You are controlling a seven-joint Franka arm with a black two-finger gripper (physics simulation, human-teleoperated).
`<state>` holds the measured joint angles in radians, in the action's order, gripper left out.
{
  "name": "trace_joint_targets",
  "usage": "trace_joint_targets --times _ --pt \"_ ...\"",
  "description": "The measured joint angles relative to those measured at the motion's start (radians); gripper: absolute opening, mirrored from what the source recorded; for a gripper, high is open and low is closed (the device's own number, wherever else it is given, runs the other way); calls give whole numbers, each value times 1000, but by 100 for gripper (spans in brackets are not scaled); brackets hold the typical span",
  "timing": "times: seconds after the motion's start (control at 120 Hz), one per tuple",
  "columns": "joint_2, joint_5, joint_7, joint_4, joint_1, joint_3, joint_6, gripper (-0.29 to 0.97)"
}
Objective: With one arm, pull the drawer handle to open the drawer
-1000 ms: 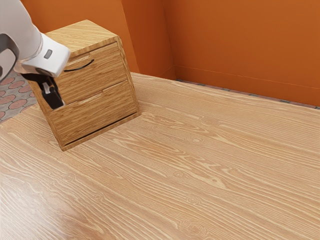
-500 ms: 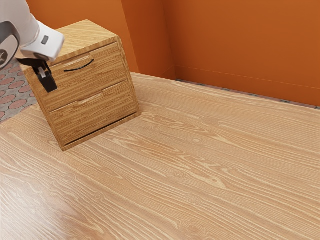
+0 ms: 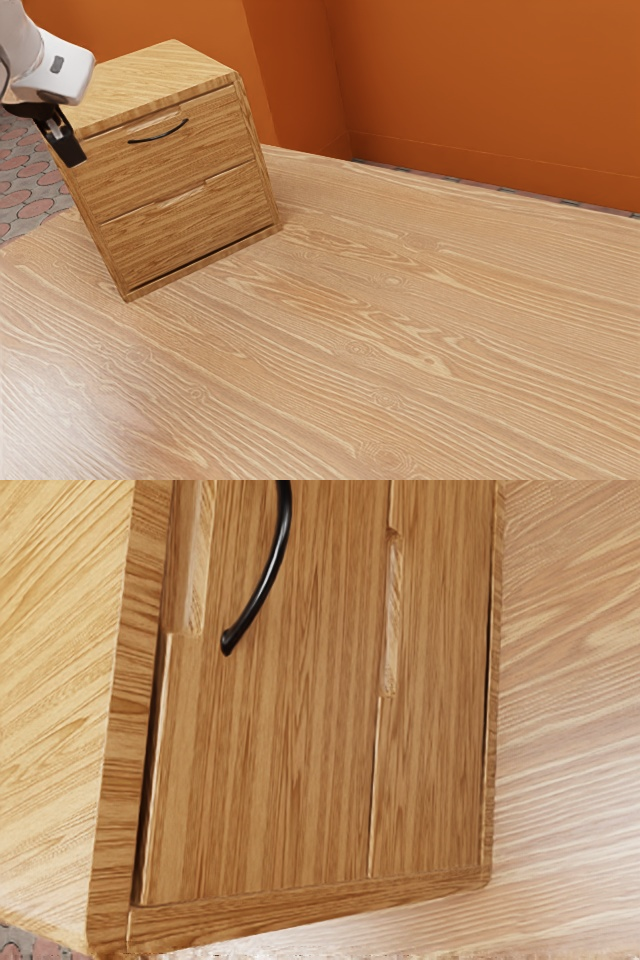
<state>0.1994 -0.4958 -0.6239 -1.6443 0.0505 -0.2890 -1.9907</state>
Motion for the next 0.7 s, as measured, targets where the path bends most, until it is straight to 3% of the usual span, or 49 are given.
trace_joint_targets --times 0.175,0.7 --pt "-39 6 1 4 4 -44 -8 68" --pt "-134 46 2 39 -3 -42 -70 68"
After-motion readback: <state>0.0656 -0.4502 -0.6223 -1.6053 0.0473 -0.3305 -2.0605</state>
